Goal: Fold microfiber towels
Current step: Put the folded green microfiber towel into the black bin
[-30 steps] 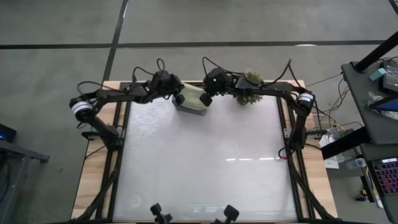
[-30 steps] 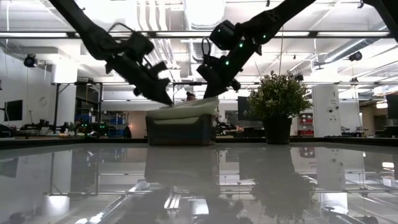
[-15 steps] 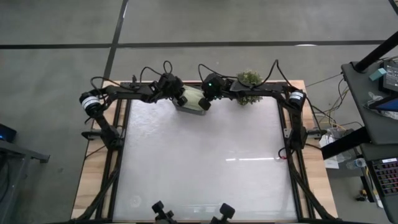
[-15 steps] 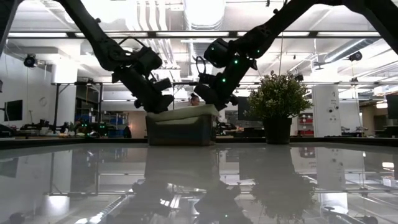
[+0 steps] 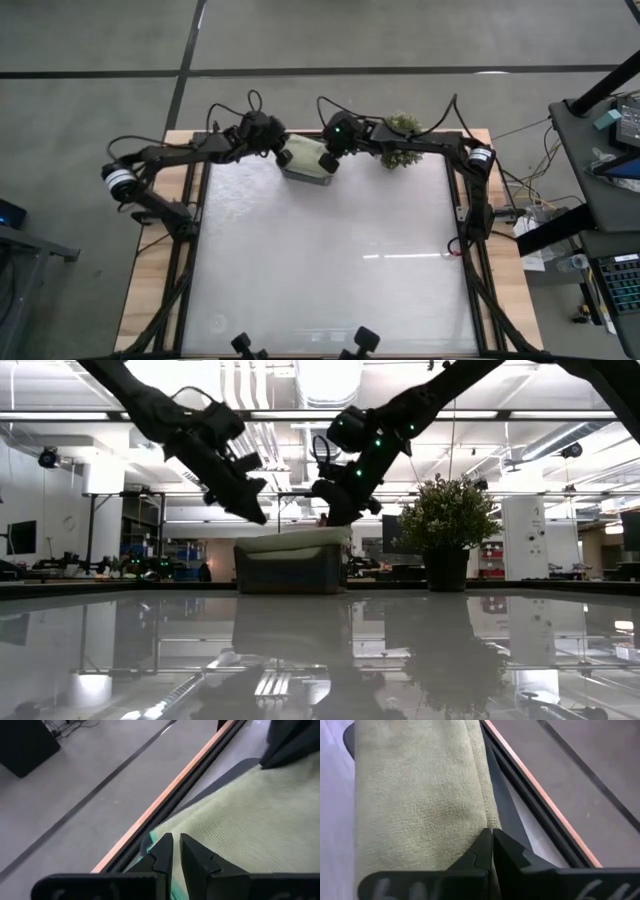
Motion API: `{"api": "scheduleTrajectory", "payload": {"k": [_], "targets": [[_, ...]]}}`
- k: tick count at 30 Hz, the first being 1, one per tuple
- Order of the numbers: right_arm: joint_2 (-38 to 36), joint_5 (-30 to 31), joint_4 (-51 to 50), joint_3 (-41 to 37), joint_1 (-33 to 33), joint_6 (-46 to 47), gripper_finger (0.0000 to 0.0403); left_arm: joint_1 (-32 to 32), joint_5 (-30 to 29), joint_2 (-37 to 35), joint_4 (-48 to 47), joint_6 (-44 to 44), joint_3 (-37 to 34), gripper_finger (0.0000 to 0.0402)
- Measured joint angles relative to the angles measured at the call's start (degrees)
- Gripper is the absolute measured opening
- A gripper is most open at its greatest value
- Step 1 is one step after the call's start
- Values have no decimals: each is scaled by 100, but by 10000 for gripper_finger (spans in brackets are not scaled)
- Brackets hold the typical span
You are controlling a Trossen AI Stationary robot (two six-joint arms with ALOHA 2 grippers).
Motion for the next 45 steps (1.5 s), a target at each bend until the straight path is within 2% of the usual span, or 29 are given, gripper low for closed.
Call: {"api": "scheduleTrajectory", "payload": {"k": [7,17,20,23,38,45], "targets": [[-9,3,-695,480,0,-126,8,-235,32,-288,-227,-2,-187,19],[-14,-18,-1235,945,-23,-284,8,-329,89,203,45,-2,-343,19],[-20,-392,-1501,1006,12,-251,8,-332,89,312,58,-2,-343,19],[0,-958,-1504,889,75,-121,8,-332,89,401,66,-2,-343,19],[59,-914,-300,-237,-7,436,8,-336,82,610,70,-13,-335,19],[50,-923,-25,-508,0,479,8,-336,84,610,62,-11,-341,19]]}}
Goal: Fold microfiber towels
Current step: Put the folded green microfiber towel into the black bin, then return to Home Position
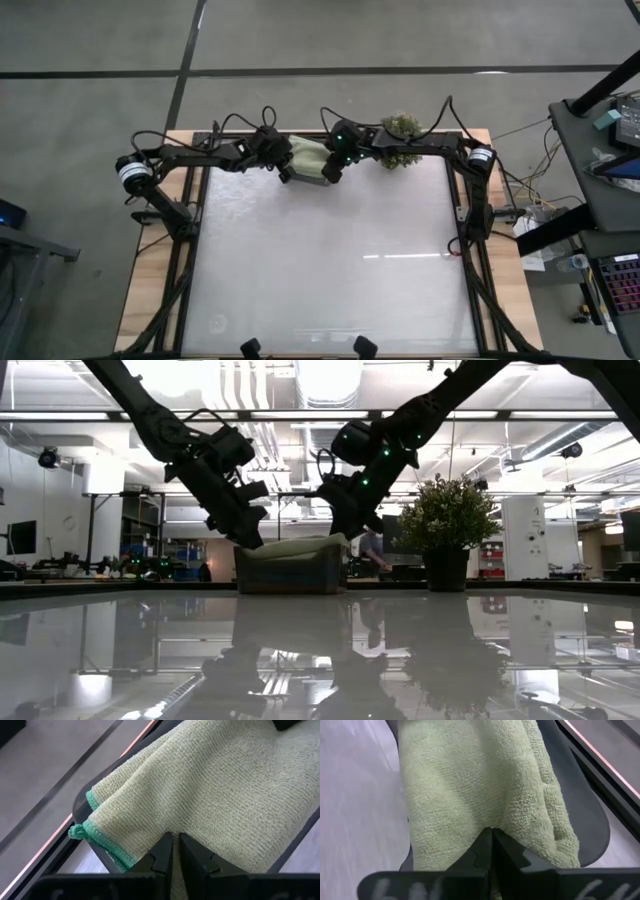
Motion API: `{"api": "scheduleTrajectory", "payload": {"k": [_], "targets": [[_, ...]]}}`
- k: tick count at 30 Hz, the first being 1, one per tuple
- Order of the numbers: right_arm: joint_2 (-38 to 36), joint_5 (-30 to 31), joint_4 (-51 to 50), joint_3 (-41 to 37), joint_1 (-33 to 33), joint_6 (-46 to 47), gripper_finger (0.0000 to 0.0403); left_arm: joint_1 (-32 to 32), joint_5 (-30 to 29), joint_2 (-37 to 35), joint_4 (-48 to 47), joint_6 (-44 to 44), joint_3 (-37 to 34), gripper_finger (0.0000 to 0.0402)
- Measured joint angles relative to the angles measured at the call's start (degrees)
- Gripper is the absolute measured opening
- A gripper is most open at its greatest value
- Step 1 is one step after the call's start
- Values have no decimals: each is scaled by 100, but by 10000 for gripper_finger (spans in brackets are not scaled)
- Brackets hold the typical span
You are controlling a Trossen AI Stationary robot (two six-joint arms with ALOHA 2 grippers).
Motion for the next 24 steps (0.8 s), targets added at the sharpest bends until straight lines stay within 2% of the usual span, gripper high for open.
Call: {"api": "scheduleTrajectory", "payload": {"k": [8,20,21,24], "targets": [[-74,7,149,-26,0,42,8,7,-9,-66,-75,14,9,19],[-992,64,204,-71,54,-242,8,6,-69,-1511,-37,212,11,19],[-1112,65,274,-154,99,-326,8,-23,51,-1669,-37,185,7,19],[-1618,65,794,-718,400,-572,8,-353,1001,-2314,177,165,-162,19]]}}
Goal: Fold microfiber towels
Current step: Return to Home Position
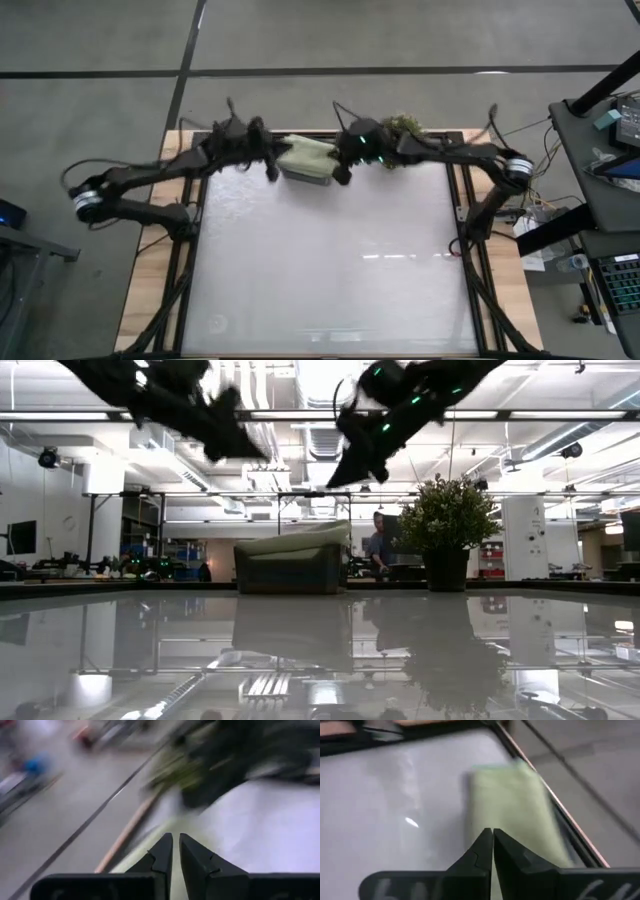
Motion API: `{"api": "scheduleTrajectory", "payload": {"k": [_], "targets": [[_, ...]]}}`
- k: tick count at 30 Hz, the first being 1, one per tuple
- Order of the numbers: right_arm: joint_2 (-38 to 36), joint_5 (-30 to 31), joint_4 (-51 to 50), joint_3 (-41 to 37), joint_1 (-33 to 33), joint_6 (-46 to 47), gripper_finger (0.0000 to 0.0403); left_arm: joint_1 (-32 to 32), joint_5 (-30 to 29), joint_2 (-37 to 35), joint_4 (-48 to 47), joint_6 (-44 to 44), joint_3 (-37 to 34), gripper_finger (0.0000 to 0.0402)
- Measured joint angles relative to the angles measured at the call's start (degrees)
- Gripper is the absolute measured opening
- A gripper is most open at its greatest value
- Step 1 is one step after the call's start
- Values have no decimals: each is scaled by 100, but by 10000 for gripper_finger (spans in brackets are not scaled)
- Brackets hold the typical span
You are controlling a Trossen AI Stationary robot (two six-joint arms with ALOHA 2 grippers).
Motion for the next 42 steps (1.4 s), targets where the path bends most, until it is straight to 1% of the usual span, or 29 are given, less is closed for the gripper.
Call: {"api": "scheduleTrajectory", "payload": {"k": [2,3,5,6,7,8,11,13,15,16,18,21,24,27,34,36,37,41,42], "targets": [[-462,-10,660,-665,329,-260,8,-523,497,-508,418,28,-287,14],[-701,-25,1016,-1053,512,-451,8,-884,587,-773,695,150,-487,10],[-1222,-43,1730,-1852,882,-715,8,-1725,581,-1298,1306,501,-929,3],[-1464,-47,2039,-2220,1052,-852,8,-2159,487,-1558,1604,644,-1179,2],[-1713,-47,2334,-2587,1214,-979,8,-2593,286,-1780,1916,776,-1415,2],[-1949,-41,2620,-2929,1360,-1084,8,-3036,-54,-1986,2276,893,-1646,2],[-2612,-38,3321,-3745,1696,-1128,8,-4155,-1582,-2503,3074,1308,-2233,1],[-3064,-40,3418,-4116,1839,-1155,8,-4732,-2423,-2768,3292,1560,-2493,0],[-3537,-24,3450,-4464,1952,-1256,8,-5125,-2945,-3015,3232,1692,-2691,0],[-3759,-25,3435,-4625,1993,-1293,8,-5243,-3086,-3114,3234,1702,-2772,0],[-4214,-40,3414,-4929,2030,-1375,8,-5350,-3149,-3311,3237,1698,-2954,0],[-4899,-40,3414,-5344,2011,-1515,8,-5325,-3184,-3593,3241,1651,-3235,0],[-5498,-81,3403,-5717,1960,-1589,8,-5264,-3362,-3815,3254,1603,-3490,0],[-6031,-219,3400,-6008,1881,-1648,8,-5178,-3386,-3953,3259,1508,-3738,0],[-7120,-284,3386,-6563,1818,-1519,8,-5138,-3411,-4390,3357,1161,-4380,0],[-7408,-456,3385,-6726,1815,-1491,8,-5138,-3437,-4529,3250,919,-4425,0],[-7557,-531,3381,-6817,1814,-1492,8,-5138,-3439,-4579,3032,789,-4425,0],[-8144,-543,3358,-7238,1814,-1484,8,-5138,-3438,-4607,3090,549,-4430,0],[-8280,-534,3171,-7249,1812,-1480,8,-5138,-3438,-4594,3074,550,-4430,0]]}}
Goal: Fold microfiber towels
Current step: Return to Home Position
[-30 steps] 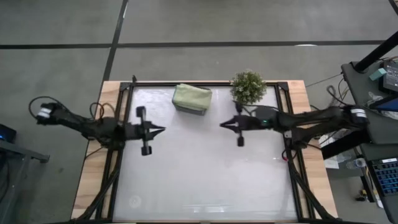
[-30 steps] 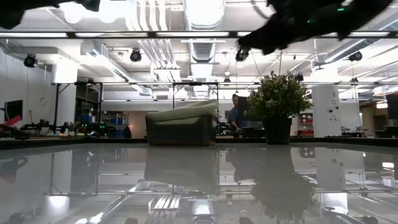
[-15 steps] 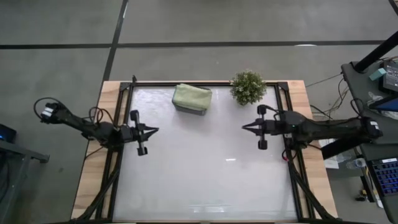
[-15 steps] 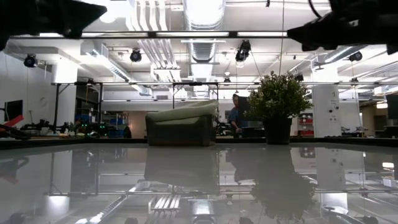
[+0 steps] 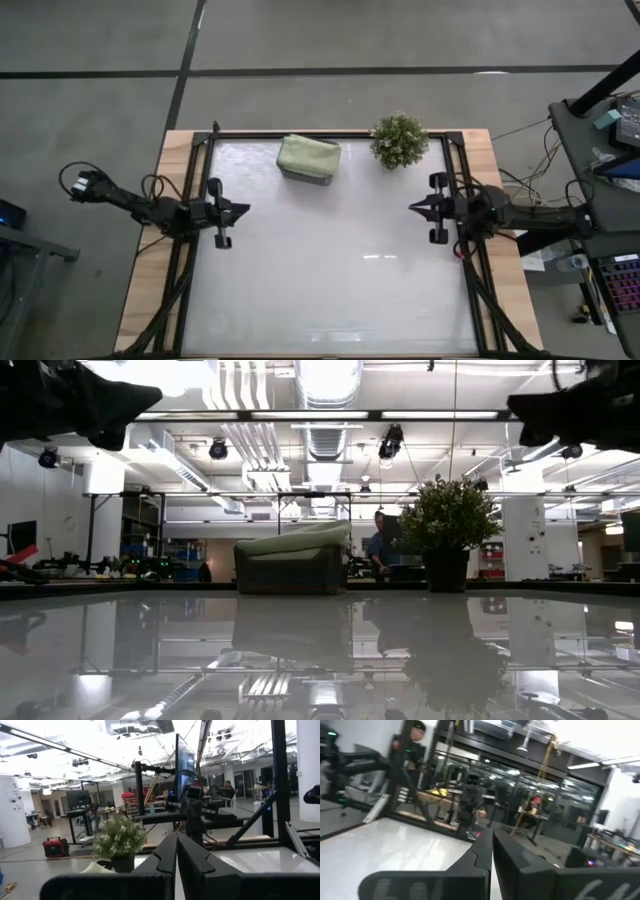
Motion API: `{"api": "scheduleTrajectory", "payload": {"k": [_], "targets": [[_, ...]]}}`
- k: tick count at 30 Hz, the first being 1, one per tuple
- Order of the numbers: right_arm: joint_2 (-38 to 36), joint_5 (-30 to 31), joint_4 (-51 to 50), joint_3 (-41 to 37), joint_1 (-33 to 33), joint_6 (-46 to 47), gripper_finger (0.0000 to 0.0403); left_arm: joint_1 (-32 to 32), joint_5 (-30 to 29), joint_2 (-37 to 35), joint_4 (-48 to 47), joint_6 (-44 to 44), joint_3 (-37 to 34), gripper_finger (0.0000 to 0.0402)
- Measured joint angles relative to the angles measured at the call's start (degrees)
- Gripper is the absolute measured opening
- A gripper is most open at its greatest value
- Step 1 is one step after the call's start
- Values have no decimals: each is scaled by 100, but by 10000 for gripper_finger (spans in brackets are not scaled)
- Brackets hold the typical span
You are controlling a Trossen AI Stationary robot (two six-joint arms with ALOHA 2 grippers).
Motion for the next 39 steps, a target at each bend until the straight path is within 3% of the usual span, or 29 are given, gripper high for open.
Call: {"api": "scheduleTrajectory", "payload": {"k": [6,17,31,39], "targets": [[-611,-306,-1040,2,2,-49,8,-1,0,105,20,63,-4,0],[-598,203,-1362,0,0,-254,8,-2,1,268,24,52,-13,0],[-536,204,-1362,-2,0,1424,9,-2,2,452,27,52,-20,0],[-536,203,-1362,-2,0,1753,9,-1,2,571,21,55,-22,0]]}}
